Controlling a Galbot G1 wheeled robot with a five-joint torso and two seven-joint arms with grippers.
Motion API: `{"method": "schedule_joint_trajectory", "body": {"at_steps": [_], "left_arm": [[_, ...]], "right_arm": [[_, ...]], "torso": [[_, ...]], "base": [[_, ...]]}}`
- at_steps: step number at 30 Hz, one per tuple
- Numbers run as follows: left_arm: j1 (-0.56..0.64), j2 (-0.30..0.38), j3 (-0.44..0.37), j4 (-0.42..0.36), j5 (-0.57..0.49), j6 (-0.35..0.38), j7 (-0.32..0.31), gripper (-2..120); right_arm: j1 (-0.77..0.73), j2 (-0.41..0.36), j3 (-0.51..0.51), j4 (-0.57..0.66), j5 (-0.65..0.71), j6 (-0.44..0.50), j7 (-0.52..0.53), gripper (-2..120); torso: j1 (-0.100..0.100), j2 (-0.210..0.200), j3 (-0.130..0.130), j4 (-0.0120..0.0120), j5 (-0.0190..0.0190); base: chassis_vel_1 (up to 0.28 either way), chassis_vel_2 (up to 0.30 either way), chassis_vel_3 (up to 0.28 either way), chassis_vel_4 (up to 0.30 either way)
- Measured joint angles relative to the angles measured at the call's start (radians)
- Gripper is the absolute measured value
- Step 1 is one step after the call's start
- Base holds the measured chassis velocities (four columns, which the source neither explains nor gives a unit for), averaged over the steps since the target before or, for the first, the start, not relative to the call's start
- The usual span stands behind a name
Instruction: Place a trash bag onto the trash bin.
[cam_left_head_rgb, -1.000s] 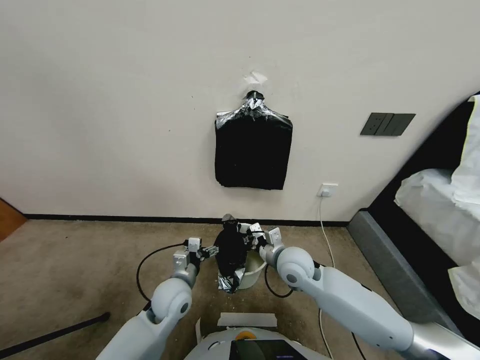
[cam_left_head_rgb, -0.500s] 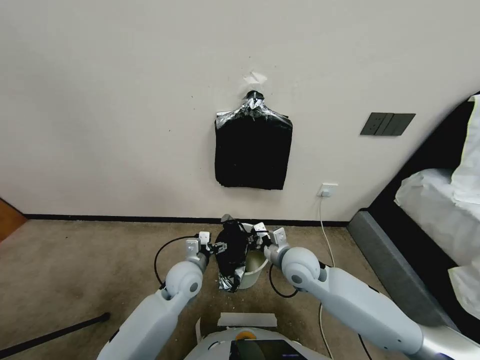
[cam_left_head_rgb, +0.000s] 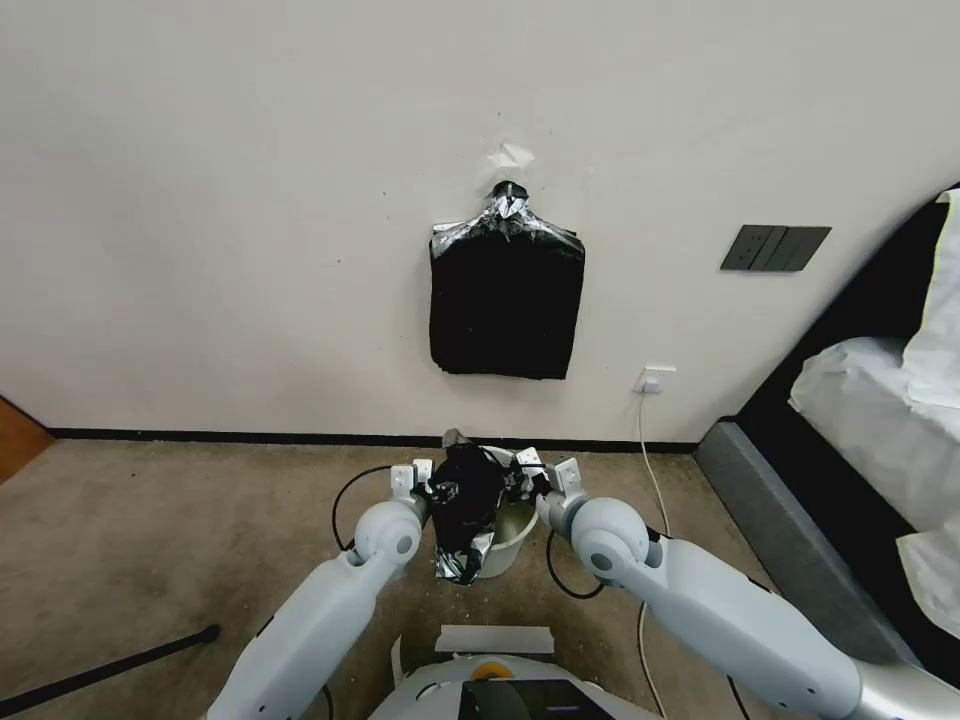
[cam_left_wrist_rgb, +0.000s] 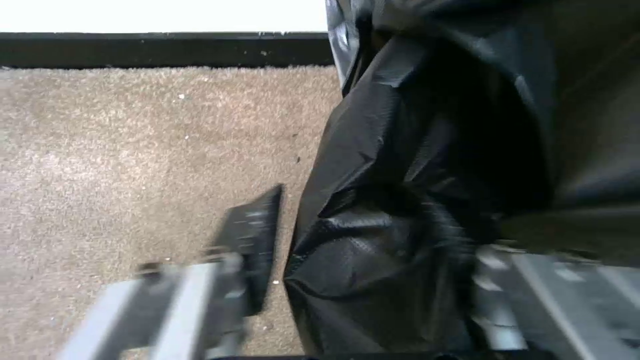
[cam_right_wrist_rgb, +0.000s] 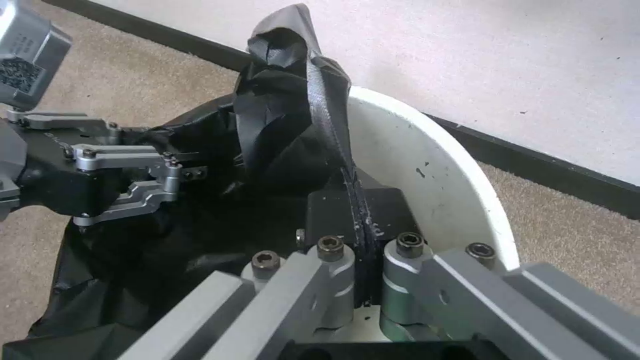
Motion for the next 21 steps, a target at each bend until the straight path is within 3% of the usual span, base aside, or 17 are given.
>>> {"method": "schedule_joint_trajectory", "body": {"at_steps": [9, 15, 21], "left_arm": [[-0.015, -0.015, -0.001, 0.022, -0.082, 0.009, -0.048, 7], [-0.014, -0.022, -0.007, 0.021, -0.111, -0.001, -0.075, 1], [0.013, -0.008, -0.016, -0.009, -0.103, -0.048, -0.063, 1]], "right_arm": [[-0.013, 0.001, 0.003, 0.000, -0.006, 0.005, 0.000, 0], [-0.040, 0.002, 0.011, 0.002, -0.030, 0.021, -0.006, 0], [-0.058, 0.005, 0.024, -0.005, -0.087, 0.062, -0.020, 0]], "torso": [[0.000, 0.000, 0.000, 0.0000, -0.0001], [0.000, 0.000, 0.000, -0.0001, -0.0002], [0.000, 0.000, 0.000, -0.0001, 0.0001]], "base": [[0.000, 0.000, 0.000, 0.000], [0.000, 0.000, 0.000, 0.000], [0.000, 0.000, 0.000, 0.000]]}}
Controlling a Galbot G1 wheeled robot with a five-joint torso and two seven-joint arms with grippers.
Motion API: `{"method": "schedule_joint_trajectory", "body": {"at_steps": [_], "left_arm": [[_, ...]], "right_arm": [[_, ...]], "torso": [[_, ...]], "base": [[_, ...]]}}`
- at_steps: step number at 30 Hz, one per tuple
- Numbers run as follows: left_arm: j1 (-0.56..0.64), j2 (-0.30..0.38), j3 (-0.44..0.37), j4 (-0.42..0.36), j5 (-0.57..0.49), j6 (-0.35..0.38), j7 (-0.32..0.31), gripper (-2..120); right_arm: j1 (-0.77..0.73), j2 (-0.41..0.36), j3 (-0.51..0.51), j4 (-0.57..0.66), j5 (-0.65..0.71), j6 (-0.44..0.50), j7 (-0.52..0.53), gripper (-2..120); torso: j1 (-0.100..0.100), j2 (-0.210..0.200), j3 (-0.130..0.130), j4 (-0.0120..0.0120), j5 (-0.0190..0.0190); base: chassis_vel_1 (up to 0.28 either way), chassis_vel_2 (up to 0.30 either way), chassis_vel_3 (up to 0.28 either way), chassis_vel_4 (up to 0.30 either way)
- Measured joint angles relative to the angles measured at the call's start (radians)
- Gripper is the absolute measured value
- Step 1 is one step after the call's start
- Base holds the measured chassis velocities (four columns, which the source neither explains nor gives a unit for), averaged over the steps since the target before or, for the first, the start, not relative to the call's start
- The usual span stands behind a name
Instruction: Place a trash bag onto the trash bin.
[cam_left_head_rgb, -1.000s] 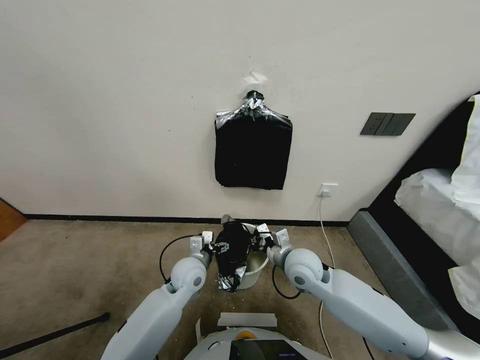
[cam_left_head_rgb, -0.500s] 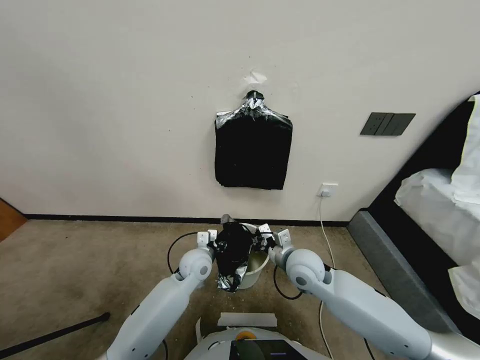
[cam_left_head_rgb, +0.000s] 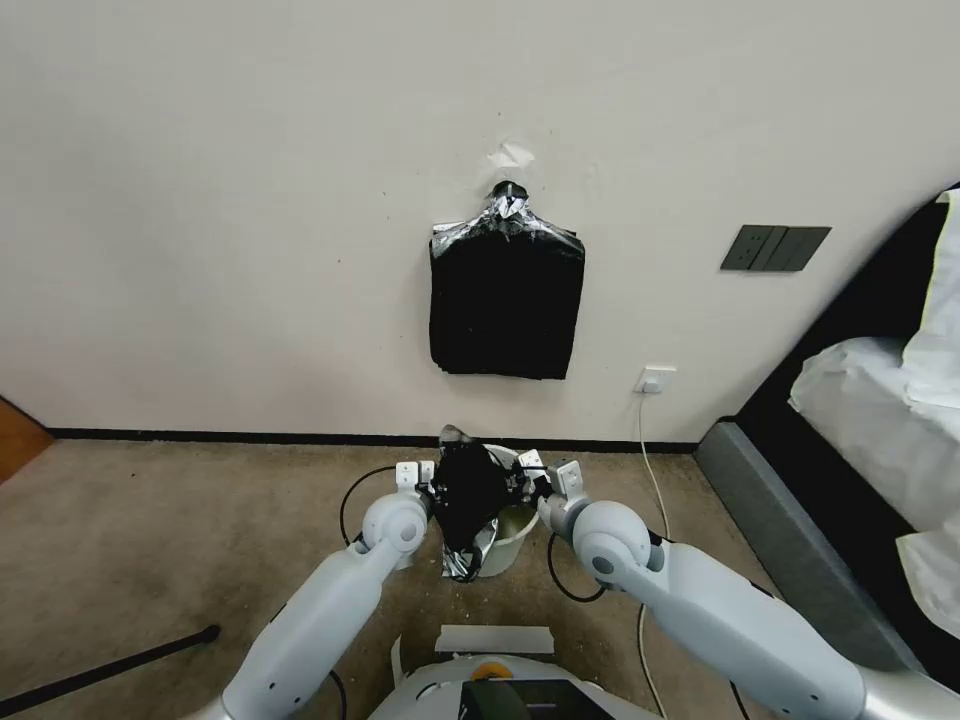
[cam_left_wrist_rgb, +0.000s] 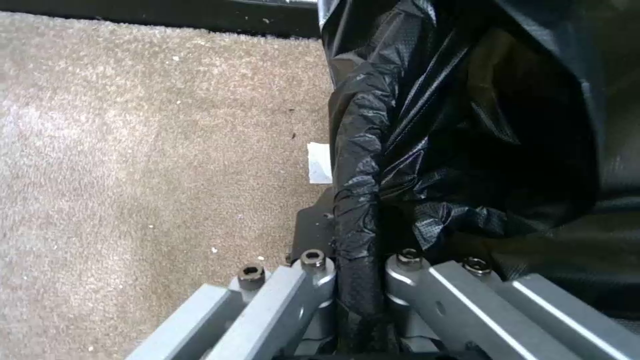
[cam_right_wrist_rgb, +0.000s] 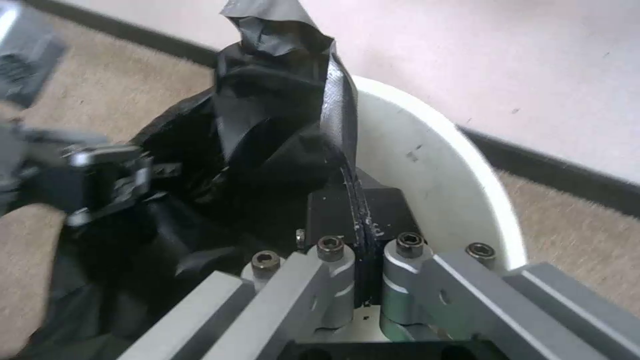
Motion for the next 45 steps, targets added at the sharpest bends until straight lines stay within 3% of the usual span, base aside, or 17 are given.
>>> {"method": "schedule_joint_trajectory", "body": {"at_steps": [3, 7, 12, 16, 24, 27, 37, 45], "left_arm": [[0.018, 0.015, -0.006, -0.020, 0.025, -0.026, 0.029, 1], [0.077, 0.058, -0.025, -0.076, 0.126, -0.085, 0.155, 1], [0.117, 0.082, -0.047, -0.121, 0.186, -0.121, 0.239, 1], [0.163, 0.118, -0.077, -0.173, 0.298, -0.181, 0.364, 1], [0.212, 0.154, -0.117, -0.222, 0.376, -0.229, 0.464, 1], [0.235, 0.160, -0.138, -0.230, 0.416, -0.281, 0.515, 1], [0.260, 0.156, -0.170, -0.224, 0.432, -0.393, 0.553, 1], [0.266, 0.149, -0.201, -0.236, 0.319, -0.449, 0.551, 1]], "right_arm": [[0.004, -0.002, 0.002, -0.009, -0.037, 0.023, -0.010, 0], [0.060, -0.016, 0.000, -0.037, -0.098, 0.067, -0.032, 0], [0.126, -0.044, -0.022, -0.047, -0.103, 0.075, -0.033, 0], [0.204, -0.092, -0.062, -0.058, -0.094, 0.075, -0.034, 0], [0.300, -0.170, -0.120, -0.070, -0.045, 0.075, -0.038, 0], [0.333, -0.211, -0.146, -0.074, -0.013, 0.075, -0.049, 0], [0.319, -0.290, -0.151, -0.070, 0.011, 0.075, -0.076, 0], [0.131, -0.353, -0.002, -0.035, 0.009, 0.096, -0.163, 0]], "torso": [[0.000, 0.000, 0.000, 0.0003, -0.0001], [0.000, 0.000, 0.000, 0.0004, -0.0001], [0.000, 0.000, 0.000, 0.0002, -0.0001], [0.000, 0.000, 0.000, 0.0002, -0.0001], [0.000, 0.000, 0.000, 0.0002, -0.0002], [0.000, 0.000, 0.000, 0.0002, -0.0001], [0.000, 0.000, 0.000, 0.0001, -0.0001], [0.000, 0.000, 0.000, 0.0000, 0.0001]], "base": [[0.000, 0.000, 0.000, 0.000], [0.000, 0.000, 0.000, 0.000], [0.000, 0.000, 0.000, 0.000], [0.000, 0.000, 0.000, 0.000], [0.000, 0.000, 0.000, 0.000], [0.000, 0.000, 0.000, 0.000], [0.000, 0.000, 0.000, 0.000], [0.000, 0.000, 0.000, 0.000]]}}
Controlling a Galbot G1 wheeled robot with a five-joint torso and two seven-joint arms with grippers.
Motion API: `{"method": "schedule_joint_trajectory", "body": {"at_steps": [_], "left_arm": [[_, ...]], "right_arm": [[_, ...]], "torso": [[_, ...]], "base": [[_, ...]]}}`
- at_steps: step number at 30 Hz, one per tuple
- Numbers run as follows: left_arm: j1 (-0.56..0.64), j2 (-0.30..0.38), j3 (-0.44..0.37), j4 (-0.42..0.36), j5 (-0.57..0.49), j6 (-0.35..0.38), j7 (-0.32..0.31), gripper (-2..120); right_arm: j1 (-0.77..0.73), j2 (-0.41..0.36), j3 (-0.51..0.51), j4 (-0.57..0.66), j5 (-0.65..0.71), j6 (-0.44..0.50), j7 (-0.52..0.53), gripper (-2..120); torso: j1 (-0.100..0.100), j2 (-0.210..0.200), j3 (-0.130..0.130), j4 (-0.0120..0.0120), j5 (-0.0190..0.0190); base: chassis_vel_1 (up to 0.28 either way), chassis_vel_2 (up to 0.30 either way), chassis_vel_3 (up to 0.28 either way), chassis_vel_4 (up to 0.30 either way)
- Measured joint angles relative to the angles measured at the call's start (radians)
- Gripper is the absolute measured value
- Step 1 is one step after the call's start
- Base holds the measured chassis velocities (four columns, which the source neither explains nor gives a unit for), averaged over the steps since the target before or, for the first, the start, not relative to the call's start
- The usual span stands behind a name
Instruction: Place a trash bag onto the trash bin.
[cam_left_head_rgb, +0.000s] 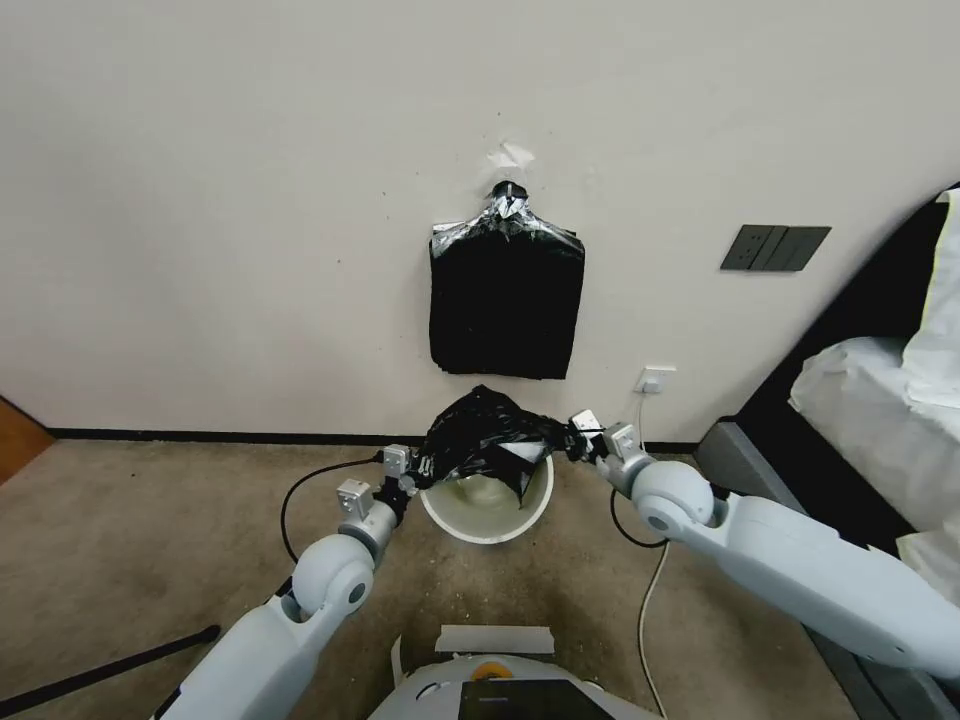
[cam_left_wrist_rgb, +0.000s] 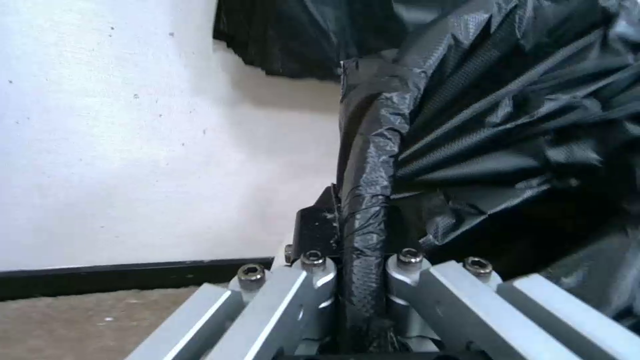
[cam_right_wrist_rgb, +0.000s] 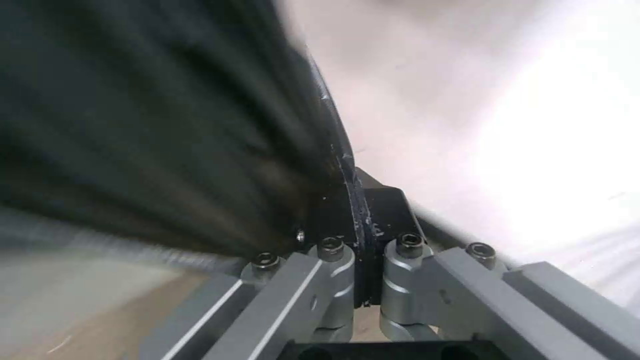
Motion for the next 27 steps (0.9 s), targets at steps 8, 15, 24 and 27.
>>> {"method": "schedule_joint_trajectory", "body": {"at_steps": [8, 15, 24, 27], "left_arm": [[0.012, -0.021, -0.029, -0.015, -0.096, -0.012, -0.039, 1], [0.055, -0.030, -0.052, -0.036, -0.126, 0.010, -0.067, 1], [0.089, -0.023, -0.089, -0.048, -0.125, 0.048, -0.102, 1], [0.103, -0.019, -0.108, -0.051, -0.125, 0.065, -0.120, 1]], "right_arm": [[-0.253, -0.009, 0.166, 0.057, -0.054, 0.064, -0.162, 0], [-0.396, 0.076, 0.271, 0.115, -0.094, 0.113, -0.150, 0], [-0.517, 0.158, 0.350, 0.139, -0.183, 0.145, -0.067, 20], [-0.605, 0.178, 0.407, 0.165, -0.254, 0.155, -0.062, 35]], "torso": [[0.000, 0.000, 0.000, 0.0000, -0.0002], [0.000, 0.000, 0.000, 0.0003, -0.0003], [0.000, 0.000, 0.000, 0.0002, -0.0003], [0.000, 0.000, 0.000, 0.0000, -0.0003]], "base": [[0.000, 0.000, 0.000, 0.000], [0.000, 0.000, 0.000, 0.000], [0.000, 0.000, 0.000, 0.000], [0.000, 0.000, 0.000, 0.000]]}}
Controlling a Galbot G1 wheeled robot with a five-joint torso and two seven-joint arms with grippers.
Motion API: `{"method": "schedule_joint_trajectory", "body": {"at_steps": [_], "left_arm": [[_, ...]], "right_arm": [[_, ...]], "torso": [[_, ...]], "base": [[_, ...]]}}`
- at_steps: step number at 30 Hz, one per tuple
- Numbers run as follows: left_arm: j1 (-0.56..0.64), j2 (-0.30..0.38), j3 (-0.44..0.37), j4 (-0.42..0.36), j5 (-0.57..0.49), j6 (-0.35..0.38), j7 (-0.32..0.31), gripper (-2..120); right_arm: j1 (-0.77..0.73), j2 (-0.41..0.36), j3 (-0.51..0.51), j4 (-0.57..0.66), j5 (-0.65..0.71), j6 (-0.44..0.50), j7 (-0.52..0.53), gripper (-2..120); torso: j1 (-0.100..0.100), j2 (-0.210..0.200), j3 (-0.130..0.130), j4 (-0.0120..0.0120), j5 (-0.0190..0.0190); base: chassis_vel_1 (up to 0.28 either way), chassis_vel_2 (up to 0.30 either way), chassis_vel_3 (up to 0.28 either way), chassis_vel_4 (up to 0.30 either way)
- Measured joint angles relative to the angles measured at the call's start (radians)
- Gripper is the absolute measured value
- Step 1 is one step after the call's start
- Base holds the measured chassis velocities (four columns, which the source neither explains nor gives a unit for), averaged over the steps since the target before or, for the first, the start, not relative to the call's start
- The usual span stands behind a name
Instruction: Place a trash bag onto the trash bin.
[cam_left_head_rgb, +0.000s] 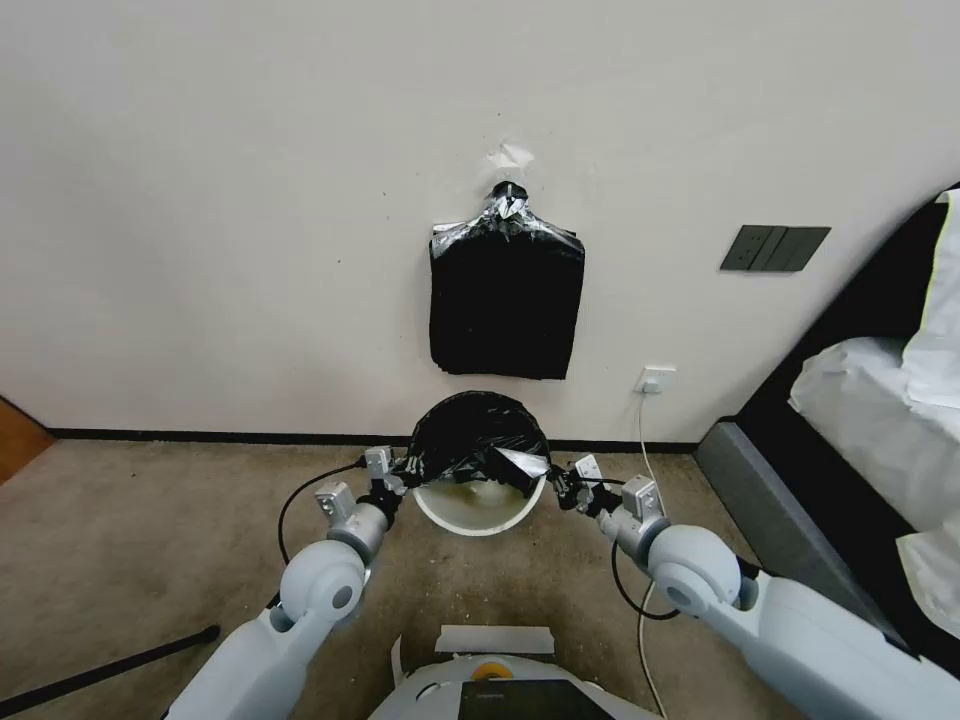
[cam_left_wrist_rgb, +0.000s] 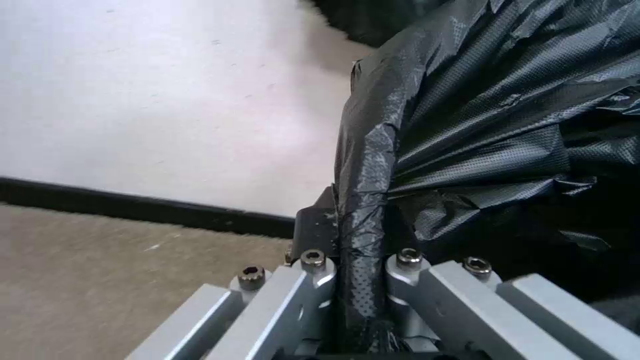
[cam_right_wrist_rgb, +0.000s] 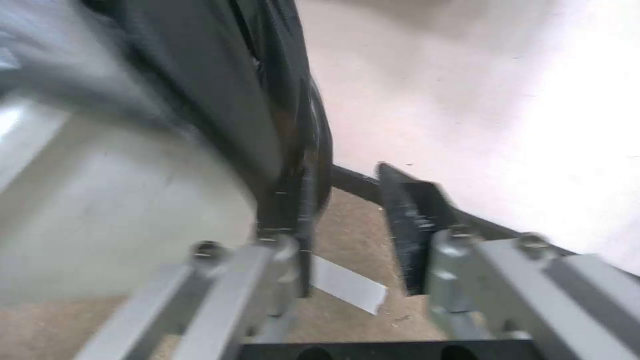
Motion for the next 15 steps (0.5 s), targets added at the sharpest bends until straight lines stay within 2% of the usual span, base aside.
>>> {"method": "schedule_joint_trajectory", "body": {"at_steps": [2, 8, 10, 12, 13, 15], "left_arm": [[0.004, 0.001, -0.006, 0.000, 0.000, 0.007, -0.005, 1], [0.009, 0.003, -0.020, 0.000, -0.007, 0.020, -0.022, 1], [0.009, 0.004, -0.020, 0.000, -0.008, 0.022, -0.024, 1], [0.009, 0.007, -0.019, 0.000, -0.013, 0.026, -0.028, 1], [0.009, 0.007, -0.019, 0.000, -0.013, 0.026, -0.028, 1], [0.010, 0.011, -0.015, -0.006, -0.015, 0.034, -0.030, 1]], "right_arm": [[-0.027, 0.006, 0.019, 0.011, -0.021, 0.003, -0.001, 38], [-0.184, 0.040, 0.130, 0.082, -0.157, 0.046, -0.093, 64], [-0.206, 0.043, 0.145, 0.091, -0.173, 0.061, -0.112, 65], [-0.265, 0.048, 0.185, 0.122, -0.215, 0.117, -0.181, 77], [-0.265, 0.048, 0.185, 0.122, -0.215, 0.117, -0.181, 77], [-0.286, 0.047, 0.194, 0.136, -0.262, 0.182, -0.242, 87]], "torso": [[0.000, 0.000, 0.000, 0.0001, 0.0000], [0.000, 0.000, 0.000, 0.0000, 0.0000], [0.000, 0.000, 0.000, 0.0000, 0.0000], [0.000, 0.000, 0.000, 0.0000, -0.0001], [0.000, 0.000, 0.000, 0.0000, -0.0001], [0.000, 0.000, 0.000, 0.0000, -0.0001]], "base": [[0.000, 0.000, 0.000, 0.000], [0.000, 0.000, 0.000, 0.000], [0.000, 0.000, 0.000, 0.000], [0.000, 0.000, 0.000, 0.000], [0.000, 0.000, 0.000, 0.000], [0.000, 0.000, 0.000, 0.000]]}}
